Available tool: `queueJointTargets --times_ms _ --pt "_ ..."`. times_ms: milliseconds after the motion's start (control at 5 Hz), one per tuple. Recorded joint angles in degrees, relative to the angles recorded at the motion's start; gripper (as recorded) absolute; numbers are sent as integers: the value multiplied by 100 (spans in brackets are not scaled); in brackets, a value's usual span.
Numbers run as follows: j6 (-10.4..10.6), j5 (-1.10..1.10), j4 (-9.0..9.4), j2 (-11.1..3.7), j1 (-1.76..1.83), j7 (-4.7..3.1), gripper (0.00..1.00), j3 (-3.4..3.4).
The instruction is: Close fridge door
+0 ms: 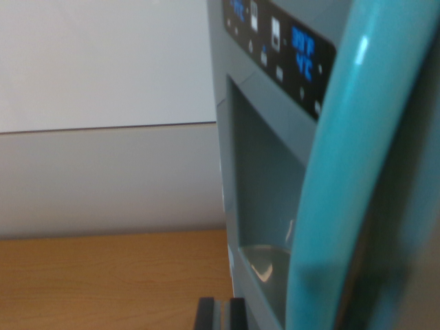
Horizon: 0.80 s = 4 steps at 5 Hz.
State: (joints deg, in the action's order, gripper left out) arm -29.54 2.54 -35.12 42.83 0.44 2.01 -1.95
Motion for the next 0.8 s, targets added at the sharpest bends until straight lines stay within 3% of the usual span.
queueJointTargets --times_ms 200,400,600,800 --pt "0 0 0 0 0 0 100 0" --pt "6 0 -164 -279 -1 0 100 9" --pt "6 0 -164 -279 -1 0 100 9" --pt "22 0 -280 -476 -4 0 100 83"
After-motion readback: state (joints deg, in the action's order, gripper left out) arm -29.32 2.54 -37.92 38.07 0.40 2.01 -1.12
